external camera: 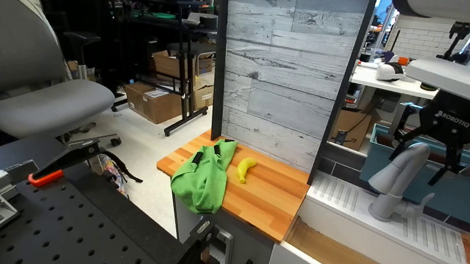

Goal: Turn the tap faucet to the right

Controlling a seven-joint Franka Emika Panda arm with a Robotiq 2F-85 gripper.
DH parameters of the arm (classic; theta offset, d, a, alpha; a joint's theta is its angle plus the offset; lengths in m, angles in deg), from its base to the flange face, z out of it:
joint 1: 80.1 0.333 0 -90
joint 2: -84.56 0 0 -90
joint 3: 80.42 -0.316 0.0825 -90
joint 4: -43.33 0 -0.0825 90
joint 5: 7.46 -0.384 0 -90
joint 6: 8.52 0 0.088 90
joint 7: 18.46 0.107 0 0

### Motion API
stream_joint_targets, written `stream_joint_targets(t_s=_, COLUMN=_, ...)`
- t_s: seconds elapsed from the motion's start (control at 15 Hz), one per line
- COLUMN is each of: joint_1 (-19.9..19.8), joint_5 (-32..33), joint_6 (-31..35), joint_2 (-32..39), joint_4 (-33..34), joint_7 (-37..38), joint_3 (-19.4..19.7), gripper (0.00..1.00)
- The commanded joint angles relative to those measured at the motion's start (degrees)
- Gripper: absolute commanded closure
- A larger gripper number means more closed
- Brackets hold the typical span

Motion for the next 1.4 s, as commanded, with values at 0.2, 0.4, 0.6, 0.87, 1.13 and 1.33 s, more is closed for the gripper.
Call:
stream_joint_targets(t_s=0.2, joint_1=-0.85, joint_5=3.37, joint_6=1.93, joint_2=4.38, joint_4=5.89, joint_7=-1.36, joint_3=2.67, gripper=0.00)
stream_joint_targets(t_s=0.4, joint_1=-1.25, joint_5=1.37, joint_6=2.14, joint_2=4.01, joint_4=4.98, joint_7=-1.55, joint_3=1.24, gripper=0.00)
stream_joint_targets(t_s=0.6, joint_1=-1.63, joint_5=-0.86, joint_6=2.29, joint_2=3.22, joint_4=3.51, joint_7=-1.98, joint_3=-0.64, gripper=0.00)
stream_joint_targets(t_s=0.87, joint_1=-2.07, joint_5=-2.71, joint_6=2.13, joint_2=2.89, joint_4=3.03, joint_7=-1.96, joint_3=-2.08, gripper=0.00)
stream_joint_targets(t_s=1.13, joint_1=-2.31, joint_5=-5.27, joint_6=2.86, joint_2=2.36, joint_4=1.89, joint_7=-2.67, joint_3=-3.75, gripper=0.00)
stream_joint_targets(t_s=1.33, joint_1=-1.87, joint_5=-6.29, joint_6=3.80, joint_2=1.92, joint_4=0.80, joint_7=-3.39, joint_3=-4.33, gripper=0.00)
